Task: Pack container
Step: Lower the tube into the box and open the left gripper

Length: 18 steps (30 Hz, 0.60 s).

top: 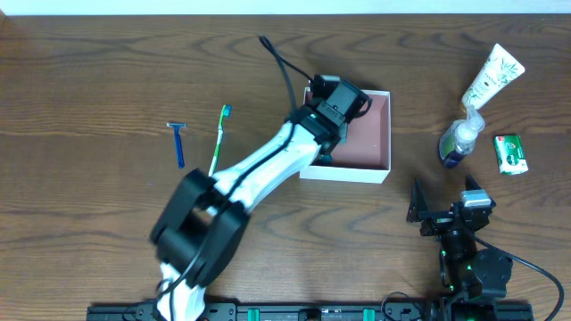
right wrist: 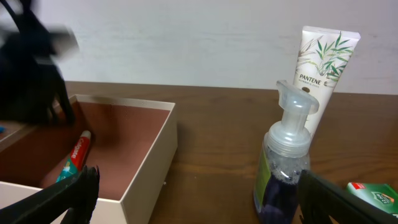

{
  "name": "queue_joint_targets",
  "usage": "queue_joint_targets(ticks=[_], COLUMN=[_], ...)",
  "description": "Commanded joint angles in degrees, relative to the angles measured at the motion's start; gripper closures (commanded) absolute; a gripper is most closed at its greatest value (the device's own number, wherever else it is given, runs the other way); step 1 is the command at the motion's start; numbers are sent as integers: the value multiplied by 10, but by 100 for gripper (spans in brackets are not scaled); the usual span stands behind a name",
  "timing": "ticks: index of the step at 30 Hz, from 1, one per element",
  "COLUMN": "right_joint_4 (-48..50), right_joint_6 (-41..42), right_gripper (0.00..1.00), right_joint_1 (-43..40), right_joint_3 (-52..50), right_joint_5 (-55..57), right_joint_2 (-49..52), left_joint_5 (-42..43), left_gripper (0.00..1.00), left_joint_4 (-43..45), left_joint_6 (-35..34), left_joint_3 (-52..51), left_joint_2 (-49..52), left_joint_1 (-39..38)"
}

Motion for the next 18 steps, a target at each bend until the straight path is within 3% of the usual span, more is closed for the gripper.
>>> queue_joint_targets(ticks=[1, 7, 13, 18], right_joint_4=[-1, -1, -1, -1], right_joint_6=[-10, -10, -10, -10], right_gripper=[1, 1, 1, 1], right_joint_1=[6, 6, 6, 6], right_joint_3=[-2, -2, -2, -2], right_joint_5=[4, 4, 4, 4], right_joint_2=[-3, -3, -3, -3], left_joint_5=[-6, -7, 57, 60], left_gripper=[67, 65, 59, 53], left_joint_4=[-12, -88, -129, -128], left_joint_6=[26, 41, 90, 91], left_joint_3=[23, 23, 18, 18], left_joint_2=[-84, -138, -99, -67], left_joint_1=[2, 24, 34, 37])
